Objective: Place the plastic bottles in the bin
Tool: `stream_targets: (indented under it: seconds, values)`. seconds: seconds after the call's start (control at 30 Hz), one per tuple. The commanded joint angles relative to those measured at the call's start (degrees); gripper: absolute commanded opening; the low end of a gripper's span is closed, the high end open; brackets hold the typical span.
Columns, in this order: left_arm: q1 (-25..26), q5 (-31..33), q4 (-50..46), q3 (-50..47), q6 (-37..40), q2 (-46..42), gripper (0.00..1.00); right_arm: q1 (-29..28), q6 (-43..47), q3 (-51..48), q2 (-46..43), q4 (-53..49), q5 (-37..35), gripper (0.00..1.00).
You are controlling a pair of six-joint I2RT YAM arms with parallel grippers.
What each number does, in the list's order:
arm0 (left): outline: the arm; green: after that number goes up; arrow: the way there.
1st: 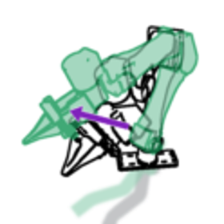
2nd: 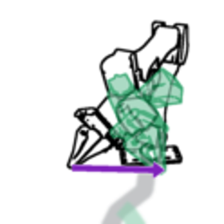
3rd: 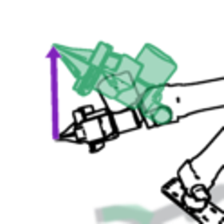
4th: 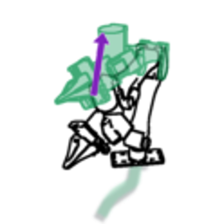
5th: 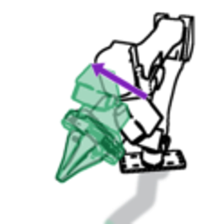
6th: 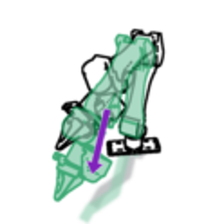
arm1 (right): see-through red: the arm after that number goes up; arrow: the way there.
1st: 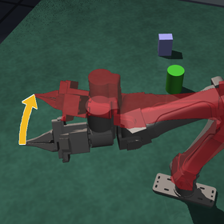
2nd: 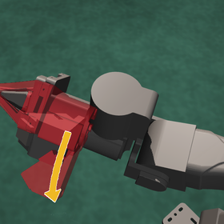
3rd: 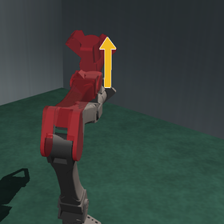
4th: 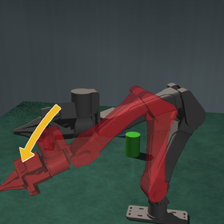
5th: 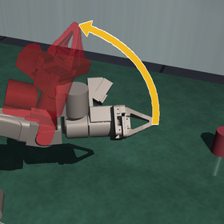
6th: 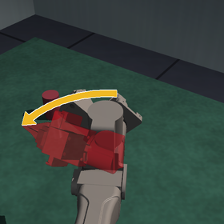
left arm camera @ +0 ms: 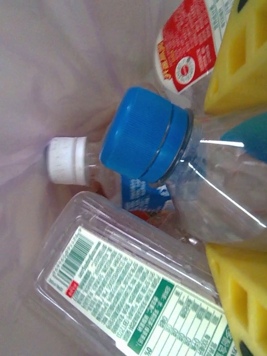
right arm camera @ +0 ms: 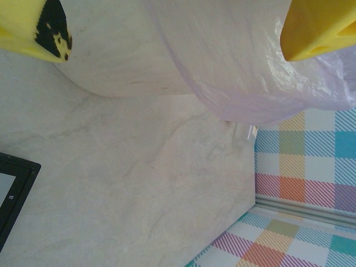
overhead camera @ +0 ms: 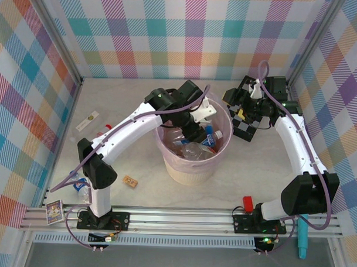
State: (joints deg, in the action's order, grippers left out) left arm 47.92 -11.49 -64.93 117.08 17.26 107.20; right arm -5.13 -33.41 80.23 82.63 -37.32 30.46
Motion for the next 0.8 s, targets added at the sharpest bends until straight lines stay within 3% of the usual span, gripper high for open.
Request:
stream_targets:
  seconds: [0.0,0.17,0.53,0.77]
  values:
    - [0.4,2.7,0.1,-1.6,-1.7,0.5,0.68,0.6,0.4,0.1,-1.5,0.8,0.6,0.96]
    - [0.4,2.6,2.7,1.9,-3.9,-2.0,0.77,0.5,0.4,0.3,-1.8,0.6,0.8,0.96]
    - [-1.3,5.4,5.5,5.3,-6.6,-8.5,0.81,0.6,0.7,1.2,-1.9,0.3,0.8,0.96]
    - [-10.8,10.2,3.2,3.2,-15.4,-14.2,0.81,0.6,0.8,1.1,-1.0,0.9,1.5,0.96]
